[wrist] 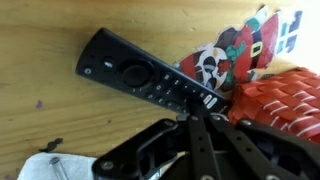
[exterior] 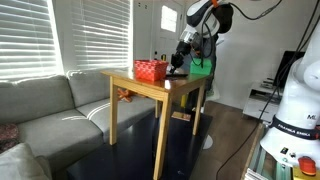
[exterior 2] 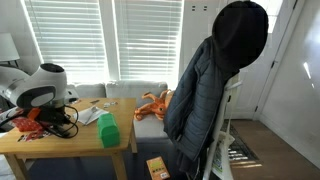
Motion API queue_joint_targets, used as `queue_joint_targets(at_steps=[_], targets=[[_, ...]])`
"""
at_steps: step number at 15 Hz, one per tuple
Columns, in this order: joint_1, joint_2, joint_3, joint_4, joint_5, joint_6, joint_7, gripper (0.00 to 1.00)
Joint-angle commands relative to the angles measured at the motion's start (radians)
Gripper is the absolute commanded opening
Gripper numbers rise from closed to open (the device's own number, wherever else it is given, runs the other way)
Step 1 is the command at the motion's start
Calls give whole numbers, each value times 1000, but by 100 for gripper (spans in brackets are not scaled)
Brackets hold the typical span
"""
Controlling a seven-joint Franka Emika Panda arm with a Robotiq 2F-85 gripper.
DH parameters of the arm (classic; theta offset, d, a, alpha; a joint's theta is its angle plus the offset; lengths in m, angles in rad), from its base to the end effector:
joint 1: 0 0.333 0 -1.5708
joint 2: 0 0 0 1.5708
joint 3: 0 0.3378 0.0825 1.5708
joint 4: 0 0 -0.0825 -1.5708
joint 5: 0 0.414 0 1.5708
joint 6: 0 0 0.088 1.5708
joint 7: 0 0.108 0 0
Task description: Press one button on the black remote control
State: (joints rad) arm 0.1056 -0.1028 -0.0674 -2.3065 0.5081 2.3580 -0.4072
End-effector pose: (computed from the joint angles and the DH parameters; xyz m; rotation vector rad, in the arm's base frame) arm 0.5340 0.0269 0.4073 -2.7646 -0.1503 -0.3063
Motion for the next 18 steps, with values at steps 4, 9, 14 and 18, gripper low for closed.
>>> queue_joint_targets(at_steps=[4,9,14,18], targets=[[-14,-107,32,-3,-72,-30,20,0],[-33,-194,47,-15,-230,-91,122,26],[-43,-312,54,-52,-372,-179,182,53],[-44,-415,66,-82,-422,-227,206,80]])
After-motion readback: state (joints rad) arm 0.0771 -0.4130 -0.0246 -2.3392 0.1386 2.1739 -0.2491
